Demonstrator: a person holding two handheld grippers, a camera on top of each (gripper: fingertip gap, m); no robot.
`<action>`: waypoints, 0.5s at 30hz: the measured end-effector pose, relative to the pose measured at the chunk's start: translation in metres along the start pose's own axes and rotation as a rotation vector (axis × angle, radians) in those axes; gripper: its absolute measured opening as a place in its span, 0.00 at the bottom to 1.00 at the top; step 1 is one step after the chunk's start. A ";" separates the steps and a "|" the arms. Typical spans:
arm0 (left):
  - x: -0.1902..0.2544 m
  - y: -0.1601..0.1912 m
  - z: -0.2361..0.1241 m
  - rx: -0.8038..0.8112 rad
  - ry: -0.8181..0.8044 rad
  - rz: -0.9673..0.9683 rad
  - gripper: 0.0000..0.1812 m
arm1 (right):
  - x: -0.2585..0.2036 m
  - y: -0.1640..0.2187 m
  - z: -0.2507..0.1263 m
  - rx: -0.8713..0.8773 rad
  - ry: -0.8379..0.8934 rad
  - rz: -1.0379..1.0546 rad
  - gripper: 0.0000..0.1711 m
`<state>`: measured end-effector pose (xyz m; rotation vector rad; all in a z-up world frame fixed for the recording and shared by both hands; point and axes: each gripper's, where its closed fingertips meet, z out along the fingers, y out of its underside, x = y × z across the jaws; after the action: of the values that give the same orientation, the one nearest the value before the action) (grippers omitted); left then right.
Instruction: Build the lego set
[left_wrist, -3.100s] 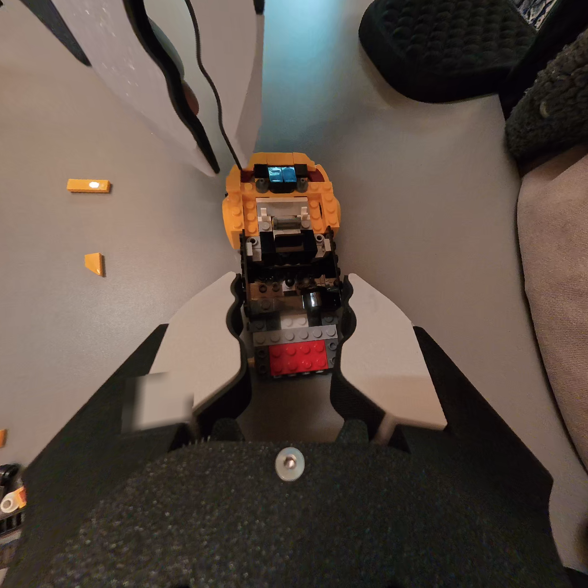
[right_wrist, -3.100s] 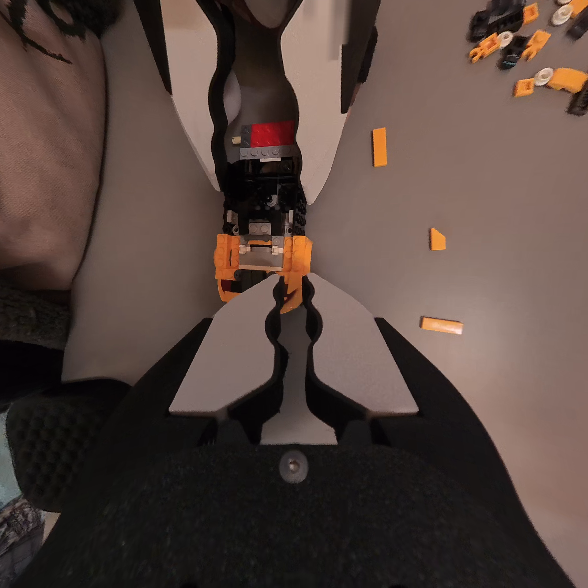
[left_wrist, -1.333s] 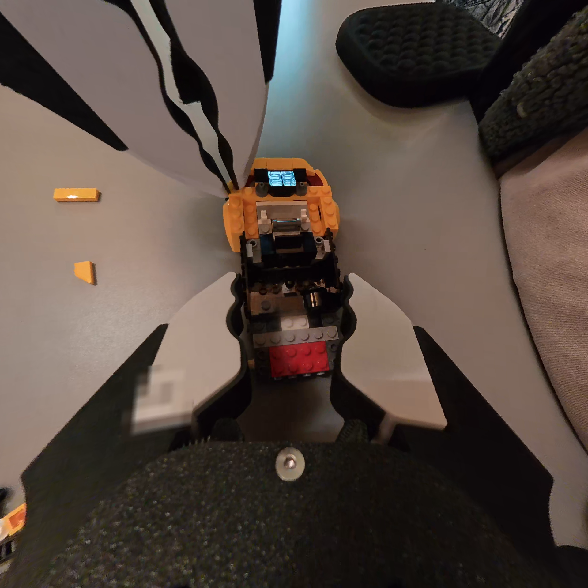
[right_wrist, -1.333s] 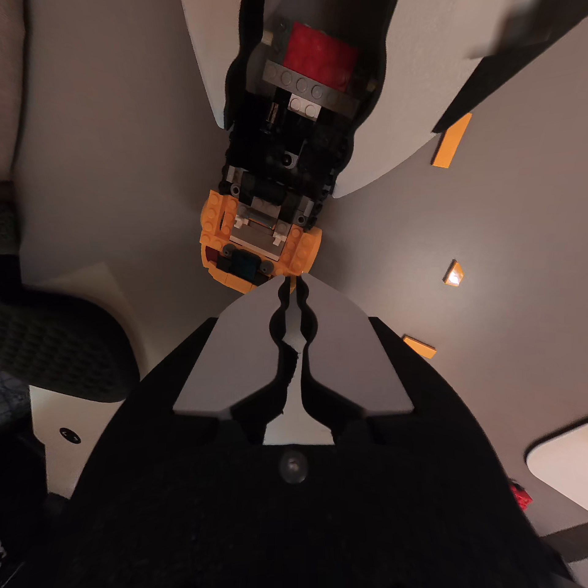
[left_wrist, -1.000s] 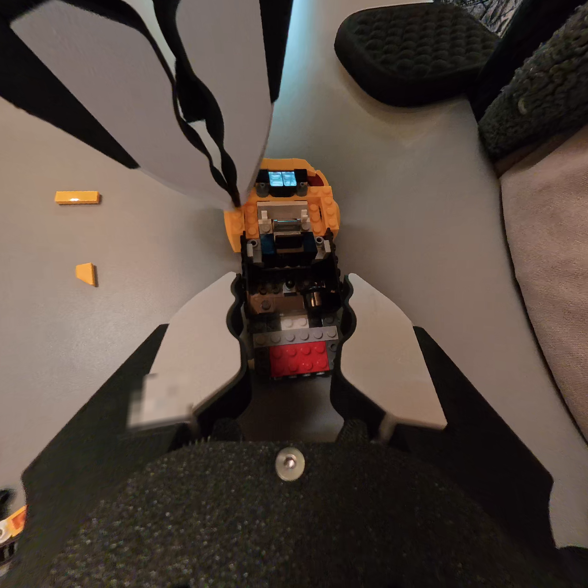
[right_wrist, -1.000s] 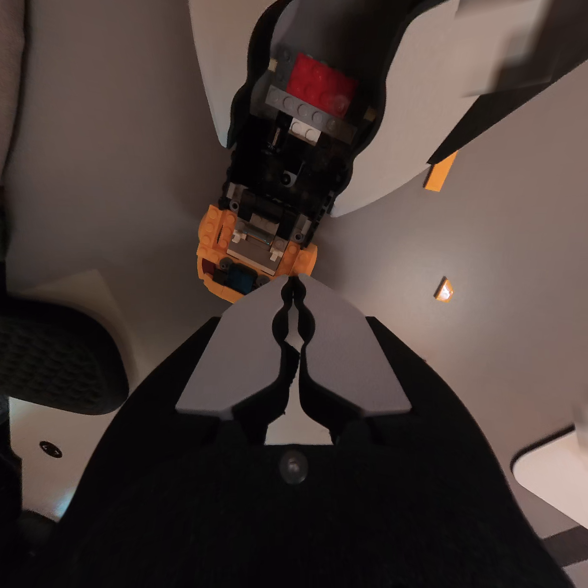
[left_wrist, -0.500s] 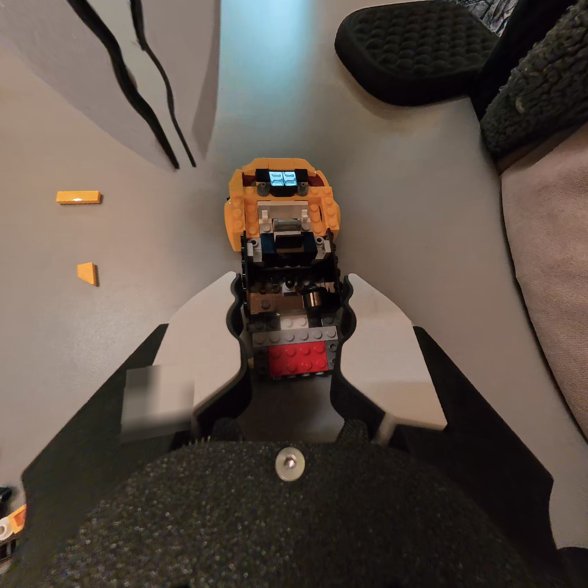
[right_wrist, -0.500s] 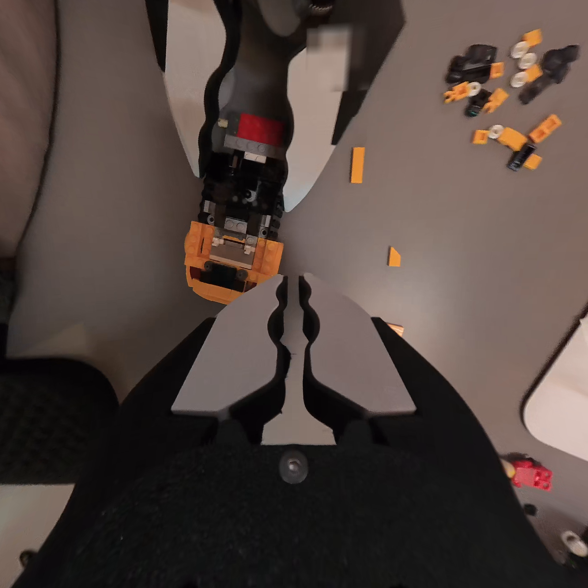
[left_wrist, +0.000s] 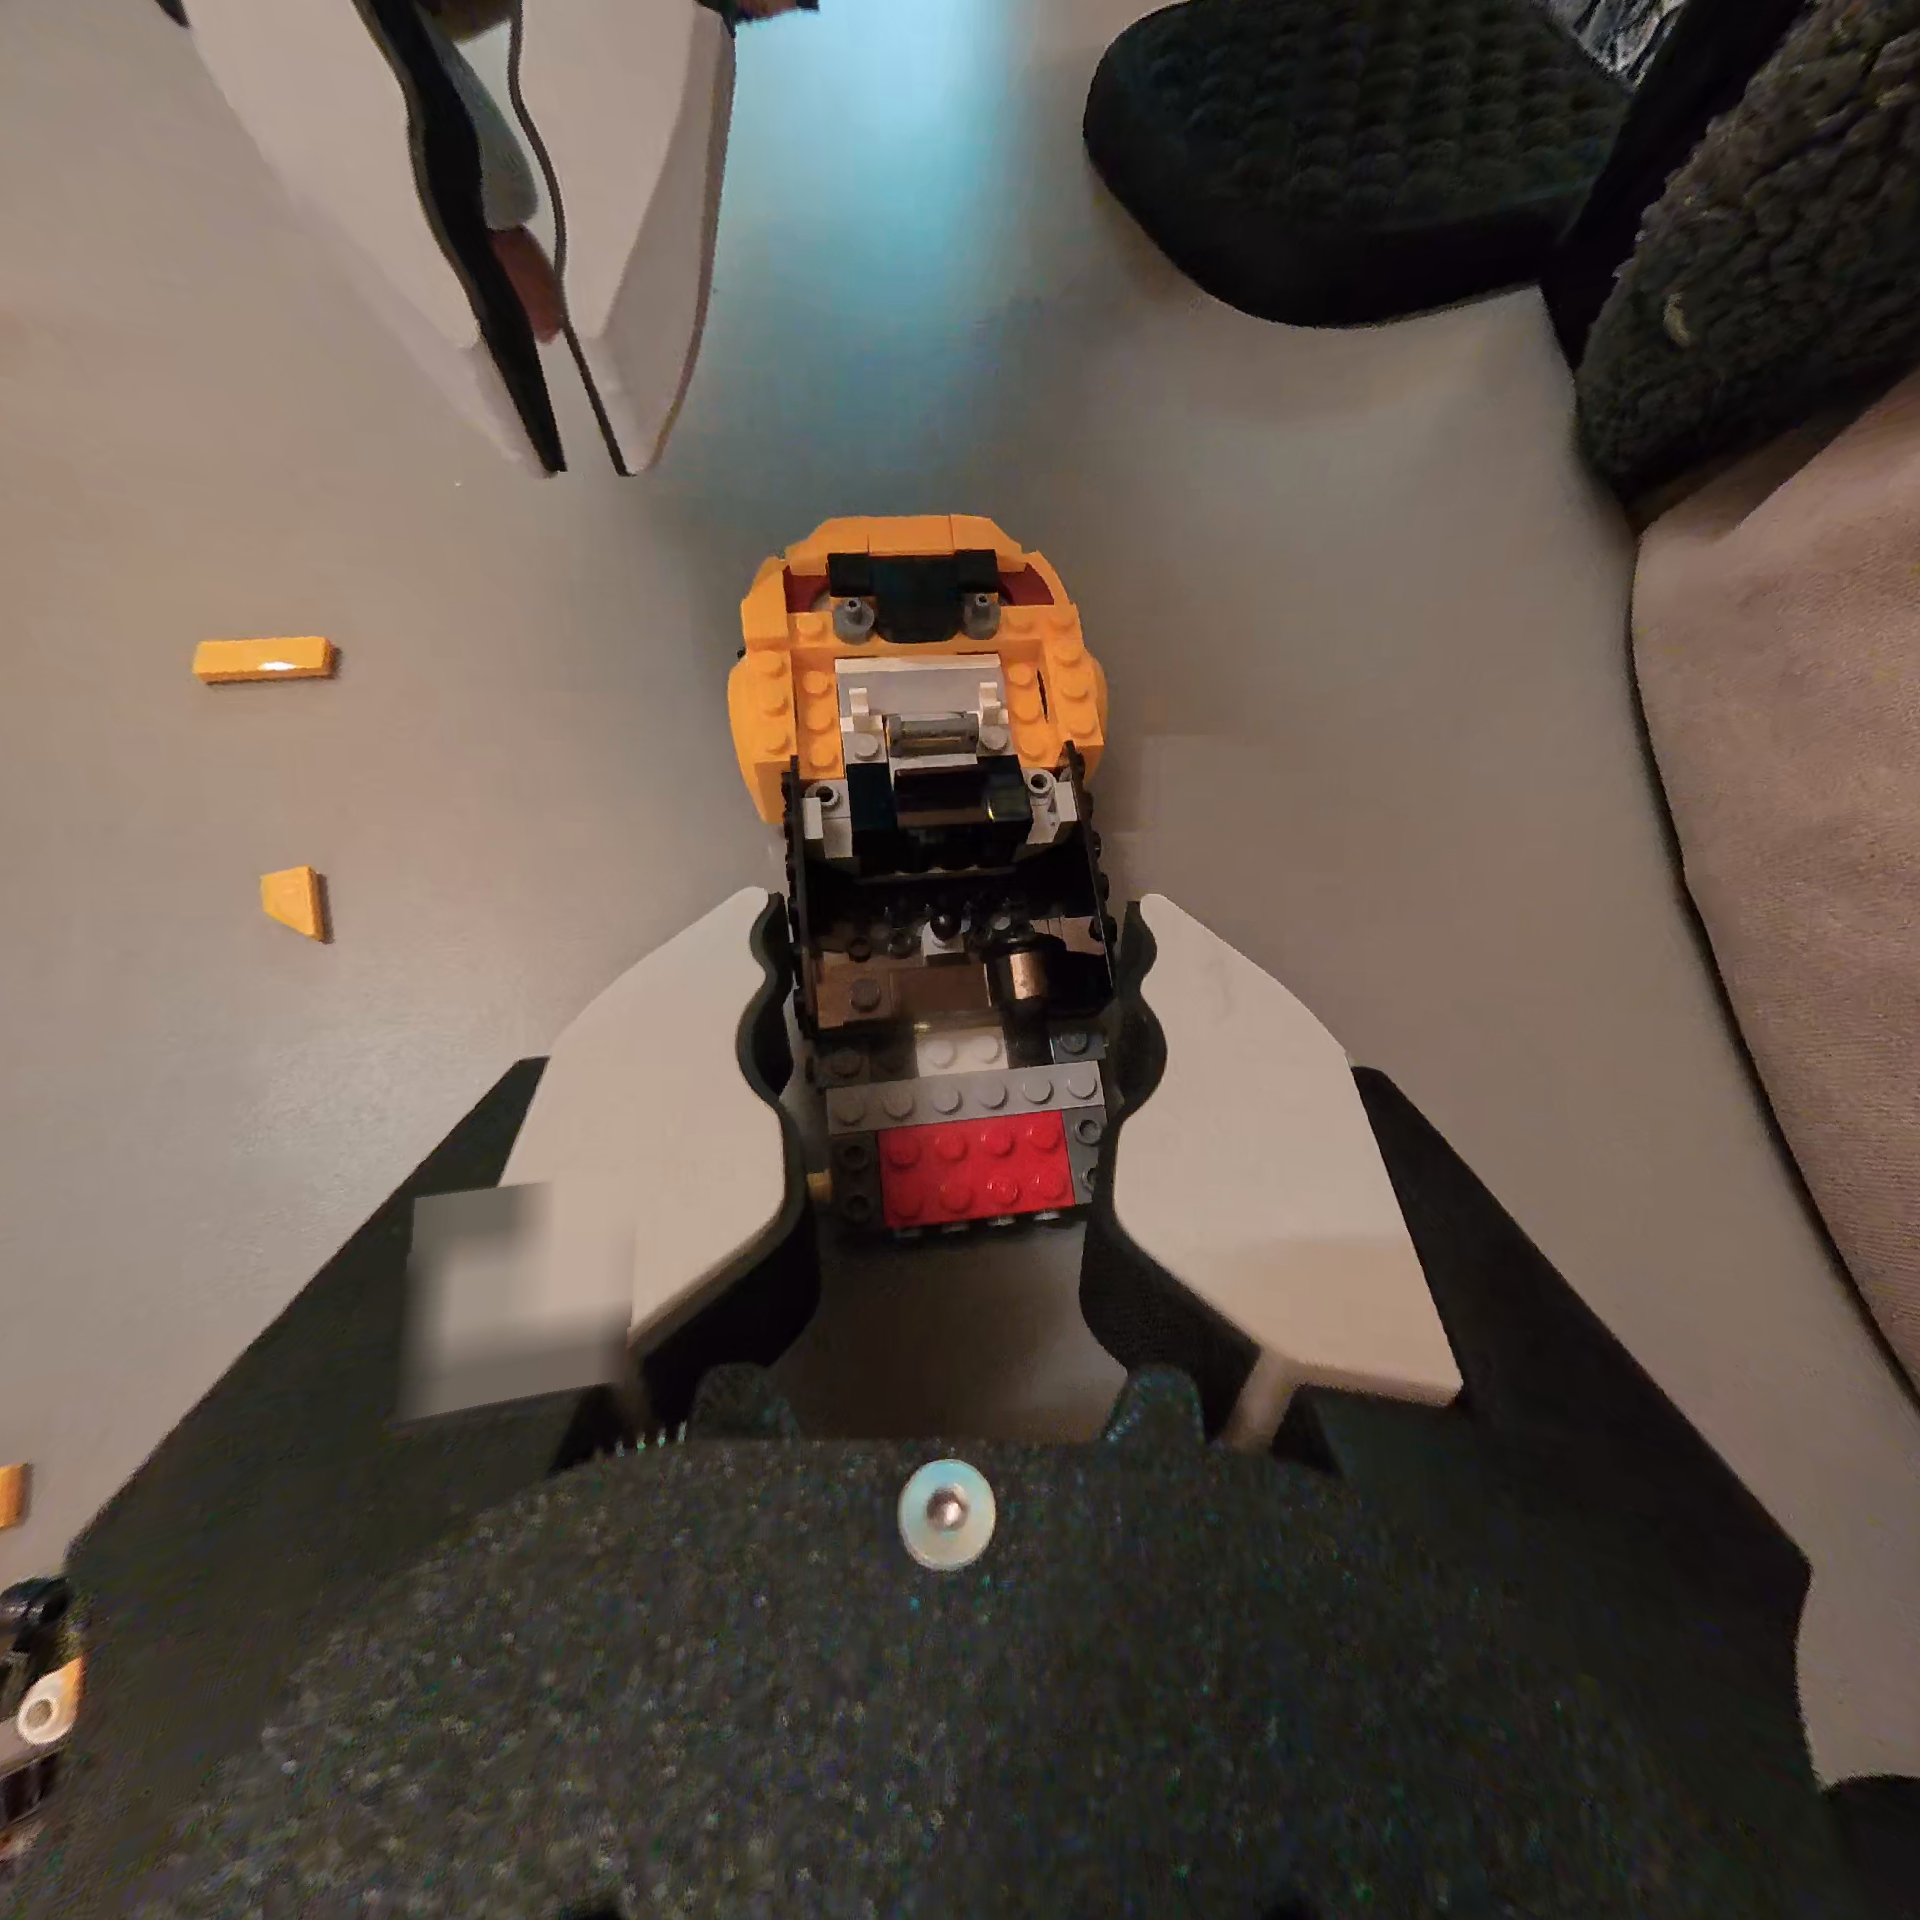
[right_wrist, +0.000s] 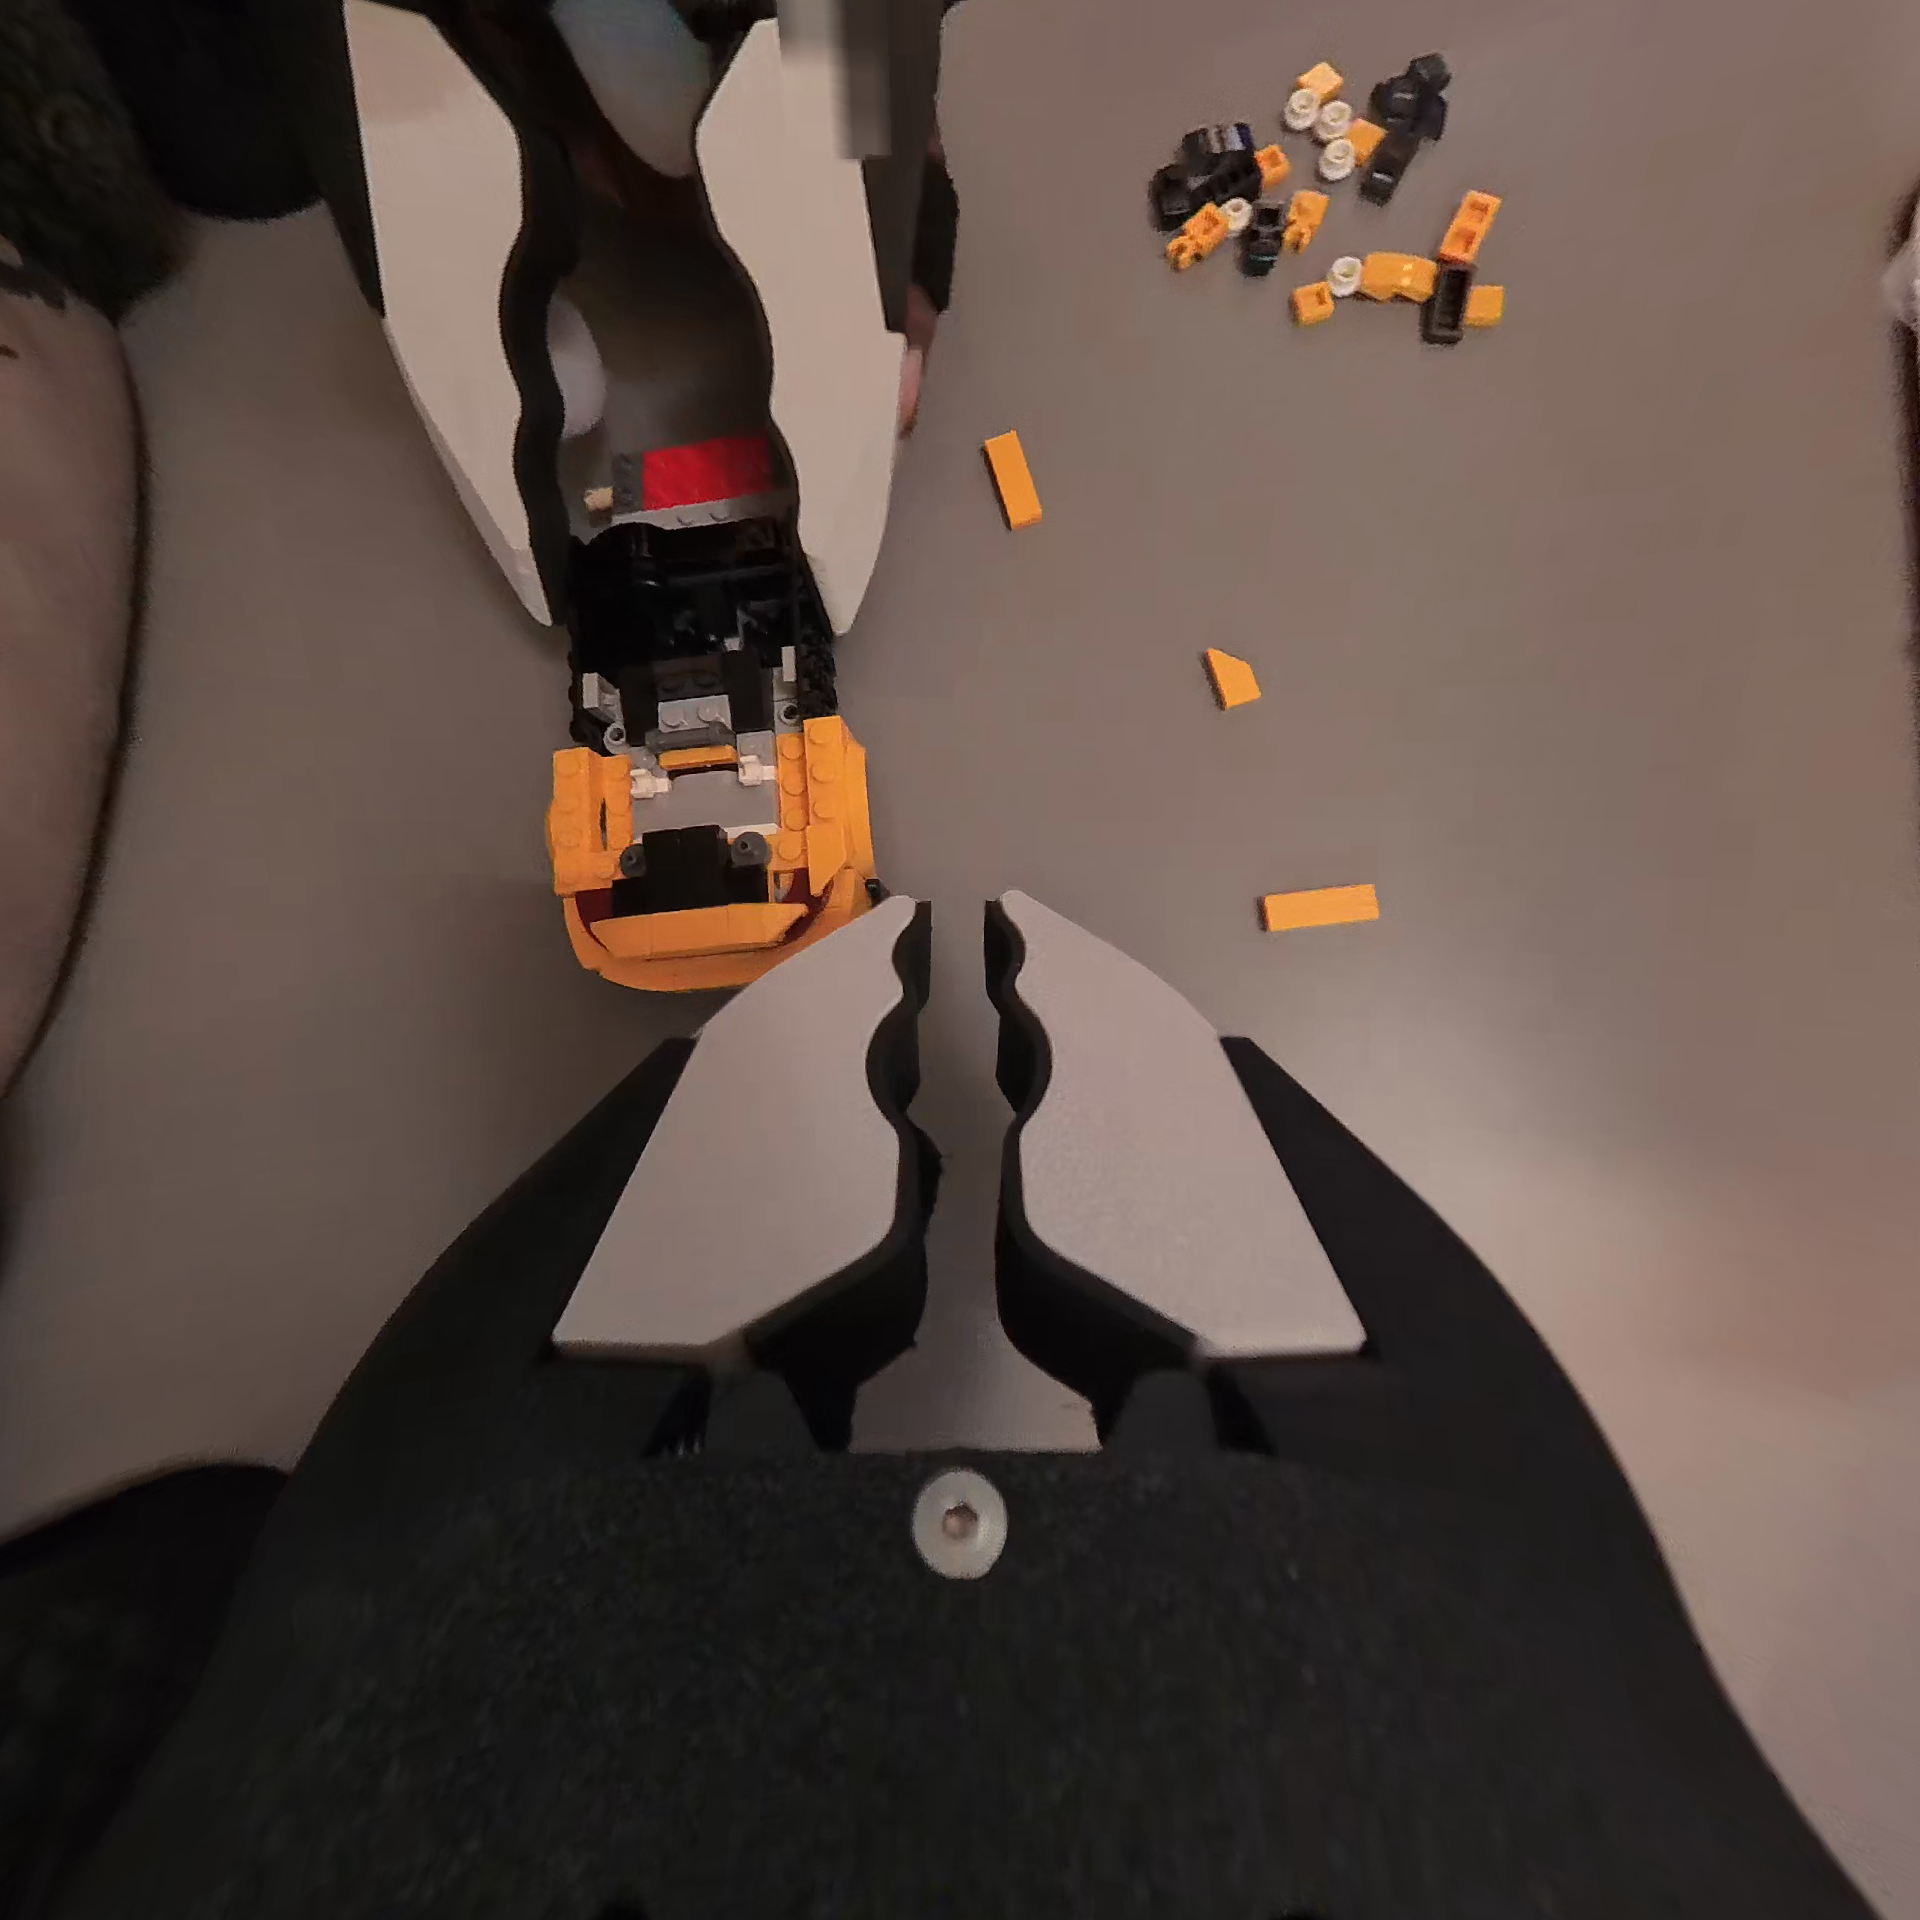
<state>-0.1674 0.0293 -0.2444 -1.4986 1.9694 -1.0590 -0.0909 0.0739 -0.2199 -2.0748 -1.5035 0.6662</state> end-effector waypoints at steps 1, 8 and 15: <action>0.000 0.000 0.000 -0.001 -0.002 0.002 0.33 | 0.002 0.001 -0.001 0.019 0.014 0.014 0.06; -0.003 0.000 -0.005 0.001 -0.022 0.006 0.33 | 0.004 0.012 0.002 0.094 0.036 0.106 0.06; -0.012 0.003 -0.013 -0.013 -0.070 0.006 0.31 | -0.011 0.017 0.008 0.124 -0.060 0.152 0.07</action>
<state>-0.1751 0.0454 -0.2402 -1.5152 1.9344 -0.9796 -0.0868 0.0601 -0.2356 -2.1050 -1.3099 0.8642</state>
